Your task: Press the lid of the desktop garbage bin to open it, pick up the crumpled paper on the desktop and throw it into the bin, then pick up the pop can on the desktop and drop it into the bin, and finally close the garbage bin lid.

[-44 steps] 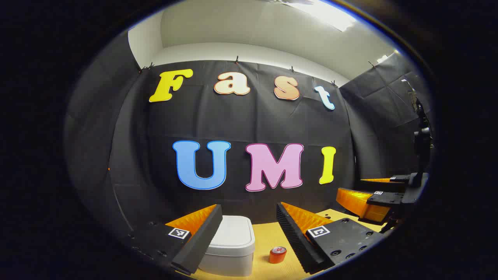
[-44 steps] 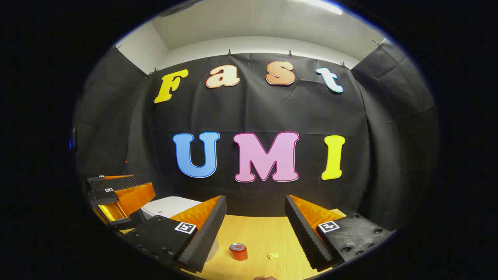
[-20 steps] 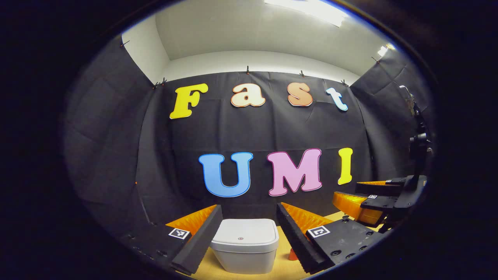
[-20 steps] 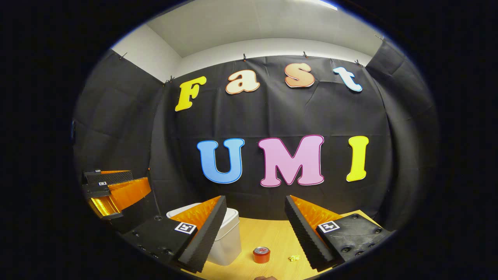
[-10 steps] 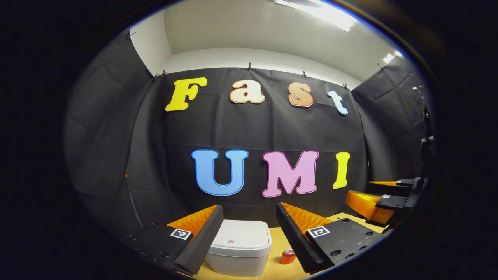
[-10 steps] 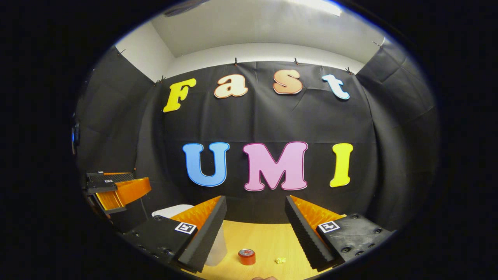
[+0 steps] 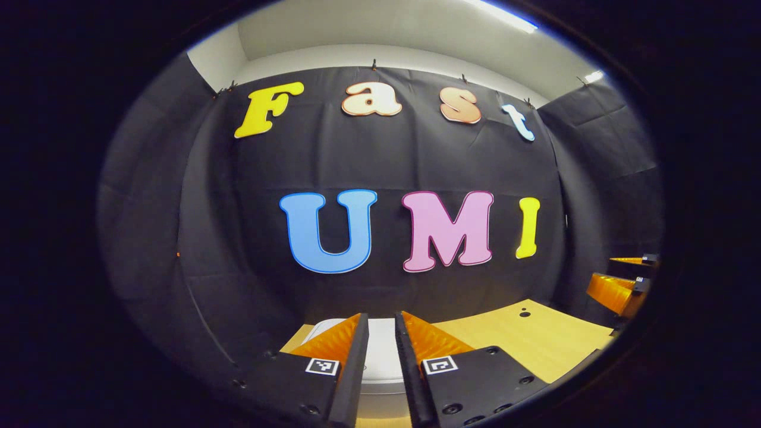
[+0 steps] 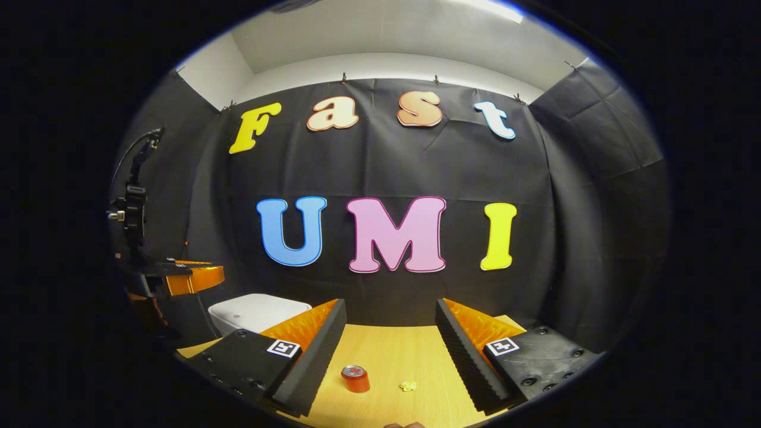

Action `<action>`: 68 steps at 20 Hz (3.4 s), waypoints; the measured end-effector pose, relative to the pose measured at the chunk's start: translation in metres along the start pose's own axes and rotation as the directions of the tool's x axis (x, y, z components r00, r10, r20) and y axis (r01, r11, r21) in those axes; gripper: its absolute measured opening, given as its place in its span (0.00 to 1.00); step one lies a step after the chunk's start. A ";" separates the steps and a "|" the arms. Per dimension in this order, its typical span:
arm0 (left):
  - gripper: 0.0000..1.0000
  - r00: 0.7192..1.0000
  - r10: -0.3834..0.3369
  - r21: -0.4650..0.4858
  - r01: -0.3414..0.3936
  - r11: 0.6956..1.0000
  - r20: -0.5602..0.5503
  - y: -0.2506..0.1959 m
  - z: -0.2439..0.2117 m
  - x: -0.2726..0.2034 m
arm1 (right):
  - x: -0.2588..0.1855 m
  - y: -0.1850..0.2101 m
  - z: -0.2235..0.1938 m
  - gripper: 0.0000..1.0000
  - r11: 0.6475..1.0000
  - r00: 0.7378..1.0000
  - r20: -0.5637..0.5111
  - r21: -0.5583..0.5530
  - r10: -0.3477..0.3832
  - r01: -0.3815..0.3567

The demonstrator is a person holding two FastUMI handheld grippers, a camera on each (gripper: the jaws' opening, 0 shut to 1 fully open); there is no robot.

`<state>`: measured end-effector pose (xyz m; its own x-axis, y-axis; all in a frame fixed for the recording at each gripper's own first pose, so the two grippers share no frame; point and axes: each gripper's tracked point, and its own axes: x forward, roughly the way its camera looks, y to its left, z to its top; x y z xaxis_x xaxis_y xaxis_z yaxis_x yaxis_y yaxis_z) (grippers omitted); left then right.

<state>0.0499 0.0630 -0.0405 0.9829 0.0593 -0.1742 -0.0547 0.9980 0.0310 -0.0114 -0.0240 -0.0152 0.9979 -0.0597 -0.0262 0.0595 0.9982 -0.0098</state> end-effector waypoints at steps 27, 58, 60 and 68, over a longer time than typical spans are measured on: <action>0.06 0.978 -0.030 0.038 0.038 0.999 -0.208 0.020 -0.101 0.049 | -0.004 -0.018 -0.031 0.97 0.997 0.992 -0.104 -0.022 -0.074 0.072; 0.93 0.967 -0.253 -0.041 0.252 0.967 -0.019 -0.107 -0.018 -0.042 | 0.040 -0.033 -0.116 0.97 0.997 0.927 -0.375 -0.070 -0.017 -0.010; 0.93 0.973 -0.225 -0.013 0.225 0.974 -0.050 -0.104 -0.029 -0.044 | 0.056 -0.035 -0.149 0.98 0.999 0.877 -0.481 -0.040 0.003 -0.026; 0.93 0.981 -0.086 0.007 0.089 0.996 -0.171 -0.084 -0.066 -0.049 | 0.089 -0.046 -0.287 0.98 0.996 0.619 -0.783 0.012 0.064 -0.088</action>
<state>-0.0051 -0.0226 -0.0997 0.9393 -0.0245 -0.3423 0.0343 0.9992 0.0228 0.0671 -0.0781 -0.3041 0.6008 0.0203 -0.7992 -0.0278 0.9996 0.0045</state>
